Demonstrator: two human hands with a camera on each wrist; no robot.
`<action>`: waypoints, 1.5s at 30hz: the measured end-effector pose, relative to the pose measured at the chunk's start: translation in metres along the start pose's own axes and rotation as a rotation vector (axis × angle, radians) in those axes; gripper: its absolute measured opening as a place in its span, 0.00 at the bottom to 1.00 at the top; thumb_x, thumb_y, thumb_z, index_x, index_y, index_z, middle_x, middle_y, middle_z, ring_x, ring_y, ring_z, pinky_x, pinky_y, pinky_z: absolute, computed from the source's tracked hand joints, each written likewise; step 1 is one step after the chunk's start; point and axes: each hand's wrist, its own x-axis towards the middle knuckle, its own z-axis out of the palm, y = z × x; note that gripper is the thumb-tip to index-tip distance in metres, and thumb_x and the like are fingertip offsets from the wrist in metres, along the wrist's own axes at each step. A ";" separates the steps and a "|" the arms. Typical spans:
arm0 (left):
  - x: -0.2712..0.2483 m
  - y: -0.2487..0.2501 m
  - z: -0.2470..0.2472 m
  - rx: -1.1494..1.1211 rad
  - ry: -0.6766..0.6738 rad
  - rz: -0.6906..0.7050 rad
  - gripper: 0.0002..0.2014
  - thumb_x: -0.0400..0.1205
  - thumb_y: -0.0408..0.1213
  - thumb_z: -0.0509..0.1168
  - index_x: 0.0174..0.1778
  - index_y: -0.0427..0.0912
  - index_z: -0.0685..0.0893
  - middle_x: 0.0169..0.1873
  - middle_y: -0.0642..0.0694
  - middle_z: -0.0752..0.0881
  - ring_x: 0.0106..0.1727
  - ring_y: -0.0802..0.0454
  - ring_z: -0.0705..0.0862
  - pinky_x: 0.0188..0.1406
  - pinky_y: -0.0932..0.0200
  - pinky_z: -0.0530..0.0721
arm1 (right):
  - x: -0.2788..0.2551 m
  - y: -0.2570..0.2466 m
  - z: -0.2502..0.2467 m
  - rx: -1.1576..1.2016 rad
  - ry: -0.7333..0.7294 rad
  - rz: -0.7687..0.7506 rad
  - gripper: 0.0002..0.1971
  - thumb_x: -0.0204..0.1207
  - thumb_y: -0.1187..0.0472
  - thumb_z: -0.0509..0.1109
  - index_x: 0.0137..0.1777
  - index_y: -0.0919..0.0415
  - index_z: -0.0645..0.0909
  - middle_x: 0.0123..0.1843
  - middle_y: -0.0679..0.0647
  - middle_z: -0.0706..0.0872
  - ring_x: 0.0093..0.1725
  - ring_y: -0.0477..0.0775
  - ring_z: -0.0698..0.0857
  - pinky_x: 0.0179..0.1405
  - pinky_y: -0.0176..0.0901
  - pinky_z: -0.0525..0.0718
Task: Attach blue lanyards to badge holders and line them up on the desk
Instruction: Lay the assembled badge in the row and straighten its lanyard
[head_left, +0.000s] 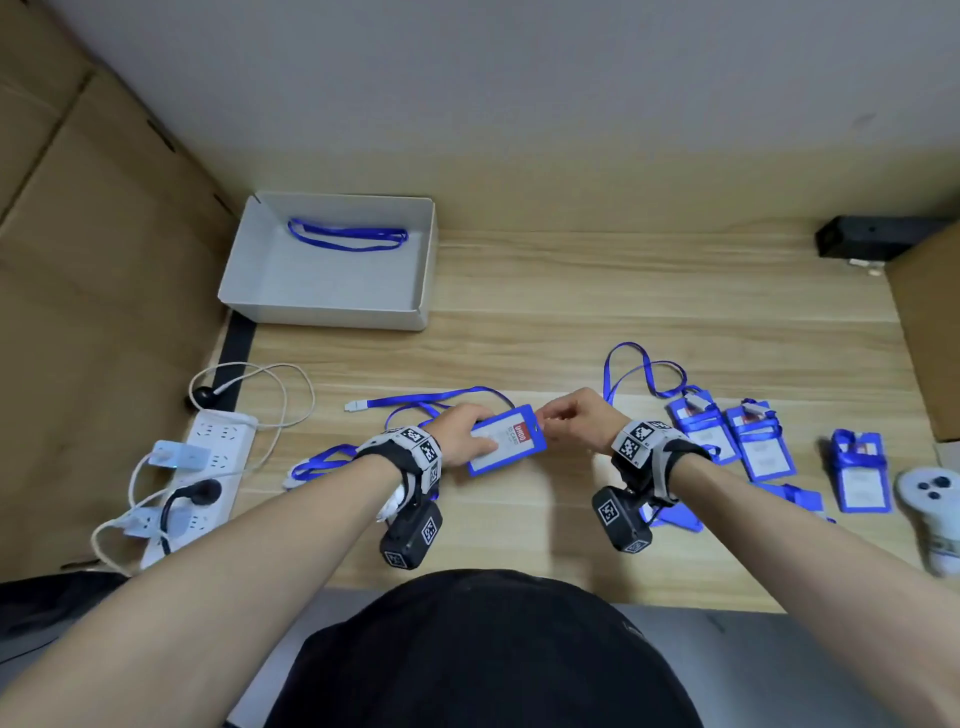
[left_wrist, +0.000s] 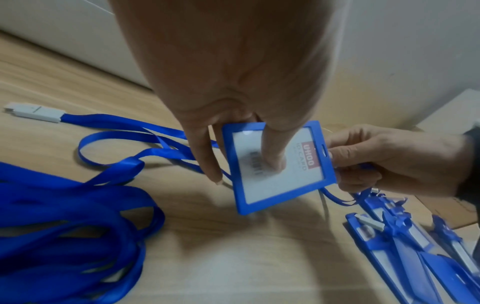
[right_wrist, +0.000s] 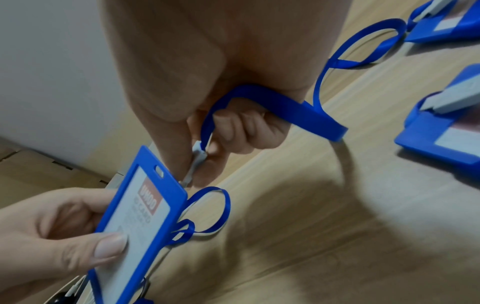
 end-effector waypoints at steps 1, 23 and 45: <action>0.000 0.000 -0.001 -0.001 0.004 0.000 0.05 0.79 0.37 0.70 0.43 0.49 0.81 0.43 0.48 0.85 0.45 0.50 0.84 0.47 0.56 0.81 | -0.001 -0.002 -0.001 -0.006 -0.006 -0.005 0.06 0.78 0.66 0.73 0.49 0.61 0.92 0.38 0.46 0.91 0.37 0.38 0.83 0.46 0.35 0.83; 0.006 0.013 -0.017 0.125 -0.057 -0.066 0.08 0.80 0.36 0.69 0.55 0.47 0.82 0.49 0.46 0.87 0.53 0.46 0.86 0.53 0.54 0.82 | -0.004 -0.018 -0.008 -0.066 -0.024 0.036 0.06 0.79 0.68 0.72 0.54 0.65 0.87 0.33 0.46 0.83 0.24 0.33 0.77 0.28 0.23 0.73; 0.015 0.012 -0.047 -0.020 0.206 -0.110 0.10 0.70 0.42 0.79 0.41 0.47 0.85 0.40 0.48 0.88 0.42 0.47 0.85 0.45 0.53 0.83 | 0.009 -0.027 0.000 0.197 0.153 0.064 0.10 0.76 0.75 0.72 0.36 0.63 0.83 0.30 0.57 0.81 0.27 0.47 0.75 0.27 0.35 0.76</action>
